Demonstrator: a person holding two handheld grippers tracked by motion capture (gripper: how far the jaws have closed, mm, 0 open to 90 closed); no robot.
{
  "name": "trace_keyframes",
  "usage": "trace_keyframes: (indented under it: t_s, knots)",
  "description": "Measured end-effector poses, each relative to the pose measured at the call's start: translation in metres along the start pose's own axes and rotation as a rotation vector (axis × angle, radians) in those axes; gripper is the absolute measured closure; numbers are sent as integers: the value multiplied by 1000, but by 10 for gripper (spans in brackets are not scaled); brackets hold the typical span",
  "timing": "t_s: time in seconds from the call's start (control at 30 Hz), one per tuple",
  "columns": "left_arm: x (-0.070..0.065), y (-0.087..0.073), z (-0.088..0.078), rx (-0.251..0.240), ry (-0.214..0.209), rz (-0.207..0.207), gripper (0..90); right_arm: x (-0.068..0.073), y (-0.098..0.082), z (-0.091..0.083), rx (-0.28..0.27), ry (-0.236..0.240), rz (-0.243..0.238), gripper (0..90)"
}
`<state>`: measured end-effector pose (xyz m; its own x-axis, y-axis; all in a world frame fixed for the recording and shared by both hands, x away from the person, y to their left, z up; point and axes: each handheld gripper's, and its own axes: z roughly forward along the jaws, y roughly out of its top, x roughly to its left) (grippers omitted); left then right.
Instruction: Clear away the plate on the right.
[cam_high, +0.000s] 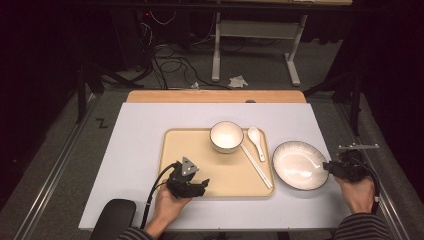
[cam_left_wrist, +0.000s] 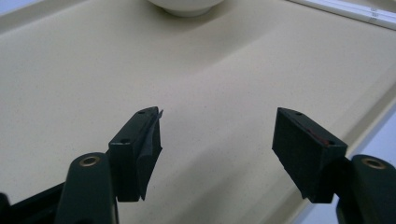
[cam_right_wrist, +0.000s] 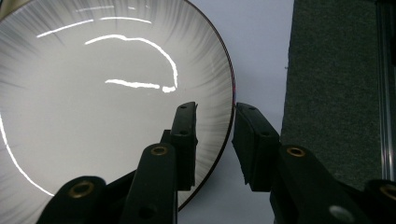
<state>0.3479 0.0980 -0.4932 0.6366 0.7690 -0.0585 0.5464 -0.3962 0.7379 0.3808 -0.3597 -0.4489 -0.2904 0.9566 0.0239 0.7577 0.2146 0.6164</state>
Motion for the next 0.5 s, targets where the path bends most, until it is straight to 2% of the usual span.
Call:
trace_keyframes:
  t_s: [0.07,0.33,0.5]
  knots:
    - [0,-1,-3,-5,15,9,328,-5,1,1,13,-17,0,710]
    - [1,-5,-6,-5,38,-14,328,-24,4,3,24,-43,27,721]
    - [0,-8,-7,5,44,-14,328,-29,6,12,75,-58,11,720]
